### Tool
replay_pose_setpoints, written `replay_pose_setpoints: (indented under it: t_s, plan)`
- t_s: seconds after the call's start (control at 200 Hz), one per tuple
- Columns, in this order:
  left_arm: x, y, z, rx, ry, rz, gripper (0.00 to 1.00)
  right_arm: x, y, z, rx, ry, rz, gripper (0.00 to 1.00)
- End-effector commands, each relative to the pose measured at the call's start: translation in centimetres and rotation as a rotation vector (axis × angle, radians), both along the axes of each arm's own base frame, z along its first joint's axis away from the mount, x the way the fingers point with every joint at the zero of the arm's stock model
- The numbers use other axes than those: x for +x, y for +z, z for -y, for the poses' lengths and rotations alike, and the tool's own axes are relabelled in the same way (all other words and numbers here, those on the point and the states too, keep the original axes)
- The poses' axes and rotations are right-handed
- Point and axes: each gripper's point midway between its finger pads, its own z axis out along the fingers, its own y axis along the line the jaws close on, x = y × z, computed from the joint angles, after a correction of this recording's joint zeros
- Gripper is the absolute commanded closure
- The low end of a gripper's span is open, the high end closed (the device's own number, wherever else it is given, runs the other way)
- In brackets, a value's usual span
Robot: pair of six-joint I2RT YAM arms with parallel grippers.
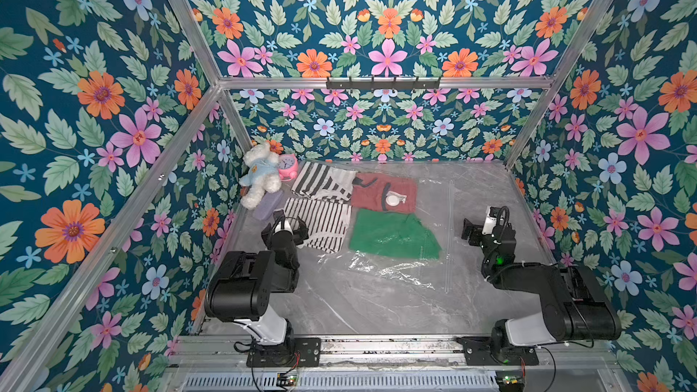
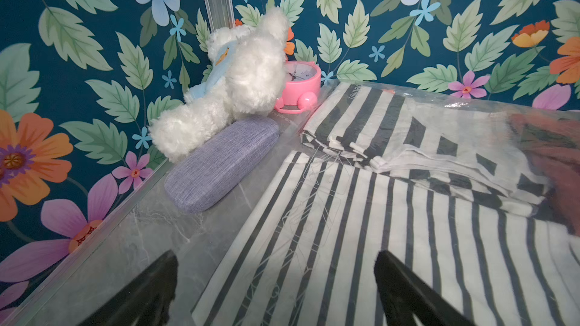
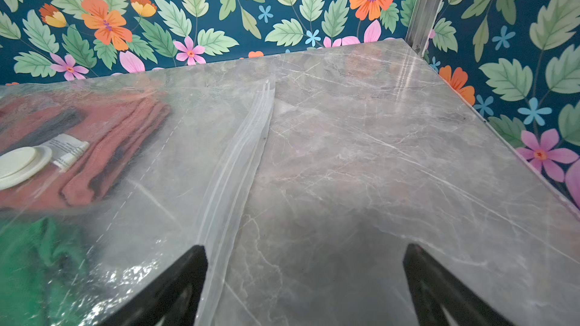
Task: Take the tank top out of the vacuum bag
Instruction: Open the vacuum bag at the center of the board.
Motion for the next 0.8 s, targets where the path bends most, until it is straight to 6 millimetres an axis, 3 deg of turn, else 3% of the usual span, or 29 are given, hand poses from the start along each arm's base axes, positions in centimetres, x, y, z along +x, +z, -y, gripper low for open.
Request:
replay_pose_setpoints:
  t_s: [0.0, 0.795]
  plan:
    - [0.2, 0.63, -0.06, -0.004, 0.003, 0.026, 0.0, 0.2, 0.23, -0.12, 0.003, 0.007, 0.006, 0.01]
    - [0.24, 0.62, 0.3, -0.001, -0.021, 0.025, 0.0, 0.14, 0.22, -0.15, 0.008, 0.014, 0.007, 0.01]
